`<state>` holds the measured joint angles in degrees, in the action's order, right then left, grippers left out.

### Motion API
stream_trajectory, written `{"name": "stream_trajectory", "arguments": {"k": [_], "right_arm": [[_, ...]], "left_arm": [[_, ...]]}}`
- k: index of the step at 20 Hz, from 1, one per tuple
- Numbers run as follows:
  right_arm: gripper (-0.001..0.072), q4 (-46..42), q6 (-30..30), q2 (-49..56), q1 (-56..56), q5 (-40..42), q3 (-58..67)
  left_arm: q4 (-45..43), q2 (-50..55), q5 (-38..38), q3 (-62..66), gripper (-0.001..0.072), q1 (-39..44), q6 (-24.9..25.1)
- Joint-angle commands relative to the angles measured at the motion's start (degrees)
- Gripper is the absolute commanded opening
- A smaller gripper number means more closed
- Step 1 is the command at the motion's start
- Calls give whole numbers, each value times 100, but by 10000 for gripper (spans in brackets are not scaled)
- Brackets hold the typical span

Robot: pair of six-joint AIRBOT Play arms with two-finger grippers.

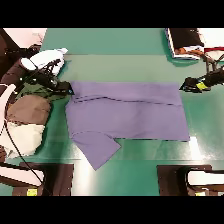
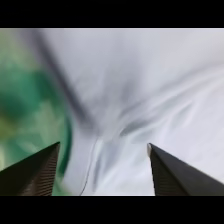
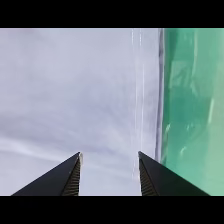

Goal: Fold the shirts.

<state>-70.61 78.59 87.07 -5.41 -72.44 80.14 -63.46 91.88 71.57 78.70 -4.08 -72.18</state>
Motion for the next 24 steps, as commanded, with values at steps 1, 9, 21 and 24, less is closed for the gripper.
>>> {"name": "stream_trajectory", "arguments": {"k": [1,9,21,24], "right_arm": [[412,208,-2,-393,-289,-765,-39],[410,214,-133,-2050,-815,-374,-1641],[410,813,-170,-2144,-791,-190,-1792],[410,813,-170,-2144,-791,-278,-1792]], "left_arm": [[-743,-492,555,-184,638,-94,-442],[417,-3469,601,-4203,638,-131,-931],[1582,-3936,-697,-5702,637,970,-796],[1600,-3901,-1038,-5702,614,1172,-1060]]}}
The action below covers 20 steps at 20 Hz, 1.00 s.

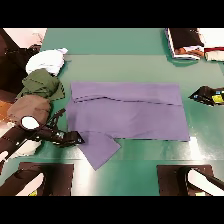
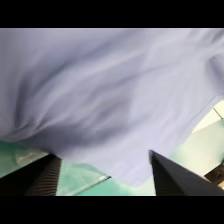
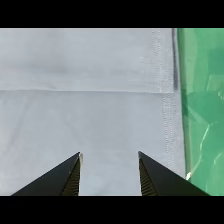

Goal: Fold the shirts.

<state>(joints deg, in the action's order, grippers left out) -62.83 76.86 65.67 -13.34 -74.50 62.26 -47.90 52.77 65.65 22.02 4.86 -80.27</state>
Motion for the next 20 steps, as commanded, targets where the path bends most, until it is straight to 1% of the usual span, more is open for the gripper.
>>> {"name": "stream_trajectory", "arguments": {"k": [1,3,4,5,7,9,10,12,15,20], "right_arm": [[410,35,2,-4,0,-90,-4],[411,20,0,-4,0,-153,-7],[411,-15,-2,-4,-24,-286,-11],[410,-74,-76,-4,-92,-518,-42],[411,-321,-107,-111,-365,-861,-400],[412,-765,-140,-282,-787,-968,-1008],[413,-911,-151,-350,-1036,-962,-1311],[414,-831,-275,-317,-1622,-927,-1836],[410,-407,-584,-4,-2245,-876,-2293],[407,-372,-581,518,-2273,-654,-2450]], "left_arm": [[42,9,-444,-35,443,278,-245],[46,9,-511,-35,60,278,-229],[46,7,-527,-33,24,278,-225],[39,2,-509,-22,23,278,-221],[42,-42,-420,15,23,278,-52],[50,-42,-286,81,24,278,122],[61,-42,-260,94,23,278,125],[81,-42,-280,96,24,278,142],[125,-42,-321,94,23,278,269],[186,-39,-424,94,23,278,269]]}}
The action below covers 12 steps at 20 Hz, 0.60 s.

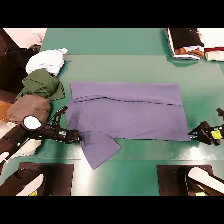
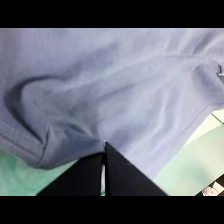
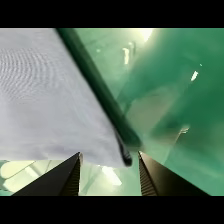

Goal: Fold the shirts.

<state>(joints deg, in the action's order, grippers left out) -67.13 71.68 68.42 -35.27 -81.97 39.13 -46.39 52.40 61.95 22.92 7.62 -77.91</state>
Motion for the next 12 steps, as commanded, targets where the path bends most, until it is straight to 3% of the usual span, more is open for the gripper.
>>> {"name": "stream_trajectory", "arguments": {"k": [1,2,5,7,12], "right_arm": [[407,55,-61,293,11,98,-138],[407,48,-59,334,127,94,-138],[257,-85,-61,258,516,168,-138],[13,-240,-61,-2,699,232,-138],[11,-1145,-57,-1233,664,-581,26]], "left_arm": [[35,-2,-55,4,23,2,33],[35,-2,-55,4,24,2,33],[28,-2,-24,4,23,2,33],[-24,-2,103,11,23,2,33],[-1036,-369,1412,678,21,2,-31]]}}
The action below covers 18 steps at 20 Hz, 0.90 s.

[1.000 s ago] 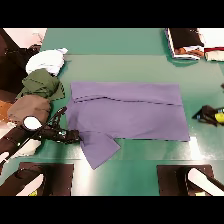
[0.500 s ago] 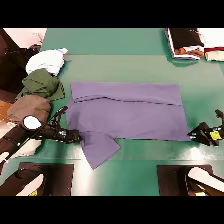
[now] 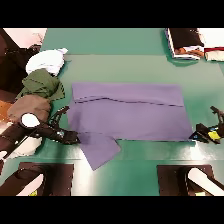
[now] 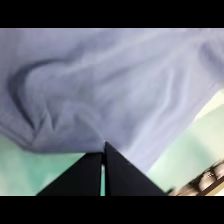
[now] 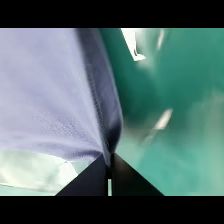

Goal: Fold the shirts.

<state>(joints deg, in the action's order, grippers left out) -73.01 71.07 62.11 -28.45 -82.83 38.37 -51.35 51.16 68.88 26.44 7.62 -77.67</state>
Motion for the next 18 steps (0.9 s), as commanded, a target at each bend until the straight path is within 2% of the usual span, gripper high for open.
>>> {"name": "stream_trajectory", "arguments": {"k": [1,4,7,10,13,18], "right_arm": [[11,-713,4,-868,-118,-695,197],[10,-730,192,-1491,-271,-820,603],[10,-170,245,-1421,127,-560,1169],[10,-164,341,-664,920,-219,1858],[10,-151,678,258,1355,208,2538],[13,-144,721,1757,1792,291,3578]], "left_arm": [[-581,-522,909,461,22,2,-125],[-546,-1217,1147,1036,23,2,-208],[-553,-1001,625,1827,23,2,-186],[-619,-227,-153,2334,23,0,35],[-739,863,-872,2872,23,-15,118],[-739,2535,-1513,3963,24,-15,125]]}}
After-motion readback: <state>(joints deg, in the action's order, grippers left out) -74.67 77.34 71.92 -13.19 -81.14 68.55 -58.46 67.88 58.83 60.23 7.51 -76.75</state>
